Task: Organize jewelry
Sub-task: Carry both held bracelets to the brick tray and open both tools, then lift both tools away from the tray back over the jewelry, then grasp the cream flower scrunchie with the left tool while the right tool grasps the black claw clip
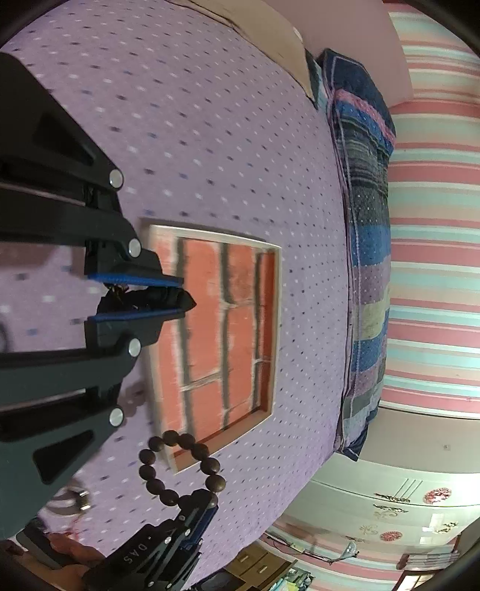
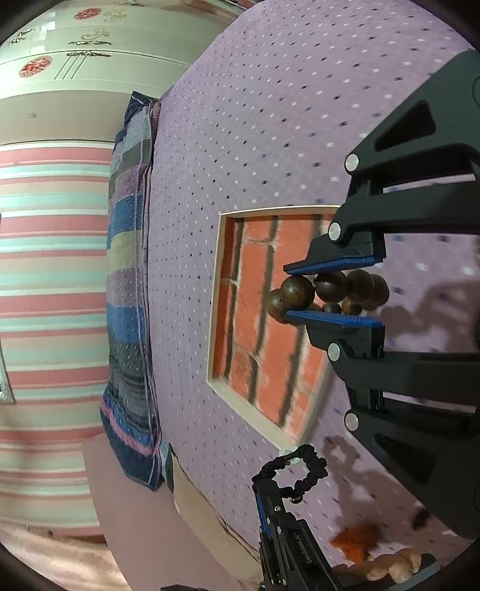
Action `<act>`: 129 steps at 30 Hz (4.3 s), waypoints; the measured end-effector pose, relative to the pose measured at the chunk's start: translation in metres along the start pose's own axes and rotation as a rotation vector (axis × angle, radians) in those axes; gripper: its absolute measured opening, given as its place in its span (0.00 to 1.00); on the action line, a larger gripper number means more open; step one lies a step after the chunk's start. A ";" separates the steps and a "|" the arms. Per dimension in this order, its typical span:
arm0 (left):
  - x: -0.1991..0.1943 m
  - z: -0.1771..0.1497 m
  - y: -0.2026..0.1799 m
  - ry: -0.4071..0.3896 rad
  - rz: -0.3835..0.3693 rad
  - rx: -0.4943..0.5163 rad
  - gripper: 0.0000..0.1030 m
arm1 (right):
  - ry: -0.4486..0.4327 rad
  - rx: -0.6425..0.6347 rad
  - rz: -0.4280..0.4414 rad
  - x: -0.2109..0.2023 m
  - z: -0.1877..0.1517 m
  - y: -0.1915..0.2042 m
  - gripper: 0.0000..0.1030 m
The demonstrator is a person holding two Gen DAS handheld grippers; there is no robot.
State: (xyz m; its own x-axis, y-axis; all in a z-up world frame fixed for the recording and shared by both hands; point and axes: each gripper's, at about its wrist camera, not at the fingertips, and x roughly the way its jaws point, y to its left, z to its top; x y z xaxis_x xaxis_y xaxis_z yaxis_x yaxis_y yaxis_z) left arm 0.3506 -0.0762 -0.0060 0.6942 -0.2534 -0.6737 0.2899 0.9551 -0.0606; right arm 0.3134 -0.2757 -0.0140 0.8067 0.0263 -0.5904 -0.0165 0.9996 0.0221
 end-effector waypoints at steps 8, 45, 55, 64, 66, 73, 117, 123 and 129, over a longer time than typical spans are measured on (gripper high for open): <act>0.093 0.045 -0.008 0.055 0.033 0.029 0.12 | 0.044 0.008 -0.052 0.091 0.037 -0.023 0.20; 0.250 0.093 0.004 0.242 0.168 0.072 0.50 | 0.396 0.045 -0.182 0.249 0.069 -0.075 0.40; 0.122 0.088 0.004 0.059 0.138 0.076 0.84 | 0.106 0.092 -0.135 0.103 0.080 -0.095 0.94; -0.003 0.048 0.023 -0.019 0.147 -0.012 0.93 | -0.004 0.014 -0.179 -0.009 0.044 -0.088 0.96; -0.032 0.036 0.027 -0.043 0.153 -0.019 0.93 | -0.024 0.013 -0.174 -0.033 0.034 -0.085 0.96; -0.108 -0.003 0.040 -0.088 0.198 -0.048 0.96 | -0.056 0.031 -0.188 -0.101 0.001 -0.081 0.96; -0.147 -0.240 -0.074 -0.032 0.116 -0.021 0.96 | 0.073 0.042 -0.246 -0.170 -0.234 -0.061 0.96; -0.132 -0.253 -0.079 0.011 0.081 -0.040 0.96 | 0.086 0.049 -0.233 -0.161 -0.237 -0.060 0.92; -0.127 -0.261 -0.082 0.008 0.076 -0.053 0.96 | 0.106 0.067 -0.220 -0.151 -0.239 -0.061 0.85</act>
State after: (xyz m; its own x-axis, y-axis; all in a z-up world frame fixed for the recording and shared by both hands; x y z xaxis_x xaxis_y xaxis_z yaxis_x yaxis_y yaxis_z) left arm 0.0665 -0.0823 -0.1077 0.7076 -0.1788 -0.6837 0.2013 0.9784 -0.0475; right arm 0.0519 -0.3390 -0.1190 0.7201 -0.1874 -0.6681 0.1943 0.9788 -0.0652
